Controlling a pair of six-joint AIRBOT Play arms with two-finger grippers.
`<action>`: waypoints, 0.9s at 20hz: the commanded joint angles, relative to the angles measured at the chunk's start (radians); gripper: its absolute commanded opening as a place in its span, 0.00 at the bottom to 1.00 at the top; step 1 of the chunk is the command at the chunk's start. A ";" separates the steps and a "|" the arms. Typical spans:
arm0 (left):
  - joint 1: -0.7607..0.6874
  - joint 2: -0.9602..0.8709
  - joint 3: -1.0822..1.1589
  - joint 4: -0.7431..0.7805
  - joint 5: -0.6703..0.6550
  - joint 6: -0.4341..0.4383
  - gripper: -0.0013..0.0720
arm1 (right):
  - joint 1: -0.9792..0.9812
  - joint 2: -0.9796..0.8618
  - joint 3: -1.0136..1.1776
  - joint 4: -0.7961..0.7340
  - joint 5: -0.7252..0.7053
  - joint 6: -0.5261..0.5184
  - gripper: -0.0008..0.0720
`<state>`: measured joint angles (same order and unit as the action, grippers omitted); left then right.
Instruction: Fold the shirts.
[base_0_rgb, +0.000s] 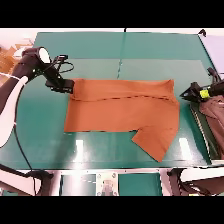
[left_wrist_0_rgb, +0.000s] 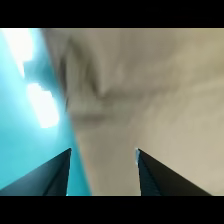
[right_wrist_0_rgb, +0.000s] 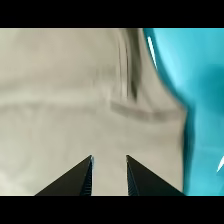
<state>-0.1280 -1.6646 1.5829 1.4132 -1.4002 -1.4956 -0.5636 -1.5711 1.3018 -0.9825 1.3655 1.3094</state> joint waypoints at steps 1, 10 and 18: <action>-0.001 0.083 -0.089 0.030 -0.101 -0.023 0.67 | -0.067 0.190 -0.219 -0.028 0.022 0.028 0.37; -0.001 0.569 -0.829 -0.077 0.134 -0.115 0.67 | -0.200 0.704 -0.784 -0.166 -0.018 0.176 0.36; -0.001 0.625 -1.041 -0.351 0.445 -0.119 0.67 | -0.200 0.728 -0.858 -0.154 -0.088 0.176 0.39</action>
<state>-0.1295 -1.0550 0.5915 1.1316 -1.0695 -1.6096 -0.7616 -0.8539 0.4641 -1.1366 1.3006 1.4811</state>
